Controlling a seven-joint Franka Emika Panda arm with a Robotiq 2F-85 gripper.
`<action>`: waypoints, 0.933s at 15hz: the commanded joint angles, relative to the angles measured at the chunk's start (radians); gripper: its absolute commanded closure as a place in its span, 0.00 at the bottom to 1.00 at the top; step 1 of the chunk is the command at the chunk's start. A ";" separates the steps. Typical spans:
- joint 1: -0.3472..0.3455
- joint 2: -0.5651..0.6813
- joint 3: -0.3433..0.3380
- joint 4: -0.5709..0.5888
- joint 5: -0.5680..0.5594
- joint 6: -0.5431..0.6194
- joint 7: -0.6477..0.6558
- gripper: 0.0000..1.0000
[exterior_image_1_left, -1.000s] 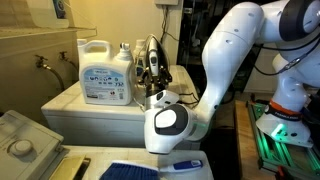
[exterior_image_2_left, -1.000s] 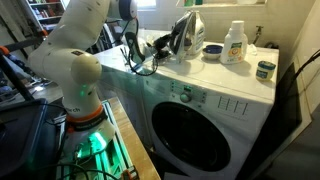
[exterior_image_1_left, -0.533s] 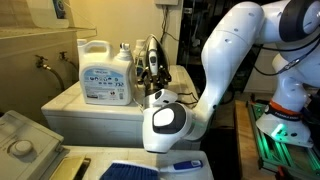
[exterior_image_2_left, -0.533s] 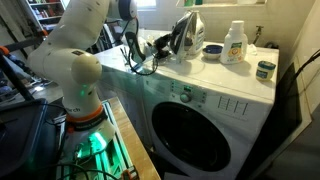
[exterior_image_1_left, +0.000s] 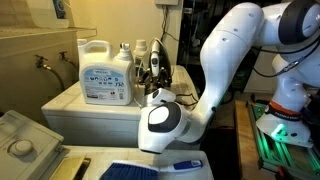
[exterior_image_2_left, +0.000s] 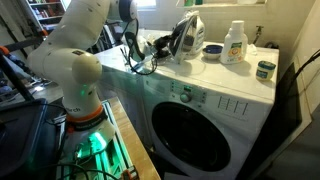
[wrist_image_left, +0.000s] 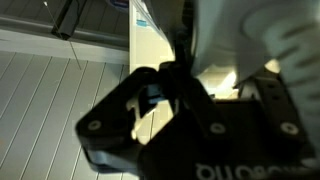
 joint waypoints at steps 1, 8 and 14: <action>0.075 0.083 -0.072 0.089 0.121 -0.001 0.005 0.85; 0.091 0.088 -0.090 0.088 0.141 0.007 -0.033 0.85; 0.114 0.083 -0.115 0.043 0.073 0.038 -0.061 0.85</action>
